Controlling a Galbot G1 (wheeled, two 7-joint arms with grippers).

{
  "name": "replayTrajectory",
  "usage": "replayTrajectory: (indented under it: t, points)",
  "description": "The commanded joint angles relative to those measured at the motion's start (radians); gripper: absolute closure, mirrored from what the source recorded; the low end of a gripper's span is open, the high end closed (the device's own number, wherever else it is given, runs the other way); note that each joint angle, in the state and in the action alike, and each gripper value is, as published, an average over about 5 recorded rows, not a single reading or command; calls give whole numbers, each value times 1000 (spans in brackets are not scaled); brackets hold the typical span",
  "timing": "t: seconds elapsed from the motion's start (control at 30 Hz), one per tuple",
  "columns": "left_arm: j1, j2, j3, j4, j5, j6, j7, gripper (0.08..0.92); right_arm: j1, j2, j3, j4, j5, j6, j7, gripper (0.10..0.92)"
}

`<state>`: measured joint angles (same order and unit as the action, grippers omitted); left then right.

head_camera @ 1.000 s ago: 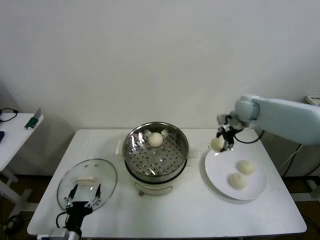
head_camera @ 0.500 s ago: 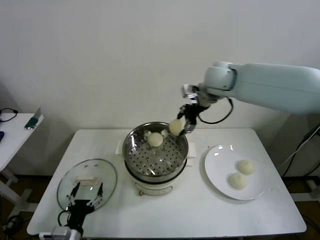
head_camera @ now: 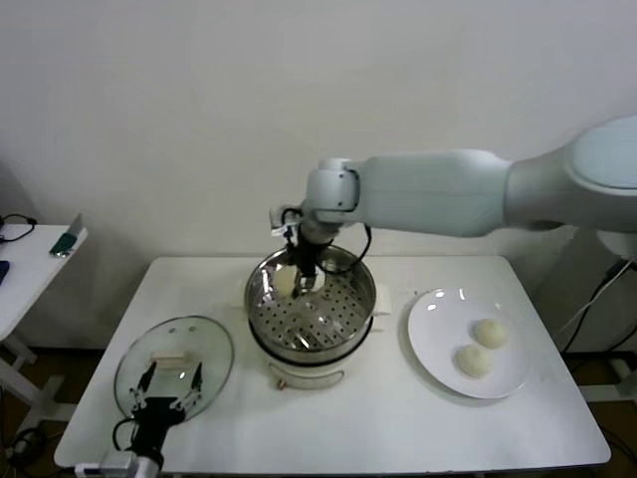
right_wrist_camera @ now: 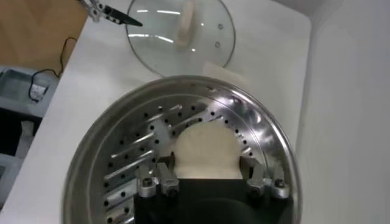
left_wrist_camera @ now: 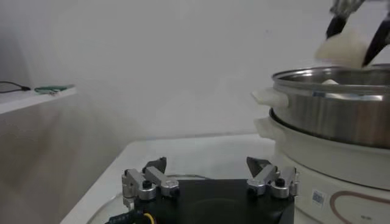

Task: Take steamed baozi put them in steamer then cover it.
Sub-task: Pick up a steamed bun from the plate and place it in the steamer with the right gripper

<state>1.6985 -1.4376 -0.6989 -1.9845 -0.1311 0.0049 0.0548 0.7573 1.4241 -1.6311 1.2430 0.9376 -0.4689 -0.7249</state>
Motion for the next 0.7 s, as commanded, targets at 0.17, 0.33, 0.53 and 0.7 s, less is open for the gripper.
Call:
replayTrajectory:
  t: [0.17,0.33,0.53,0.7]
  points:
    - [-3,-4,2,5,0,-1,0,177,-143,123,-11,-143,-54,-18,36,338]
    - [-3,-4,1,4,0,-1,0,177,-136,129,-12,-147,-63,-18,39,338]
    - [1,-4,1,1,1,-2,0,177,-90,93,-7,-127,-72,13,12,282]
    - [1,-4,2,-3,1,-1,0,177,-1,-4,-21,-49,-94,102,-87,208]
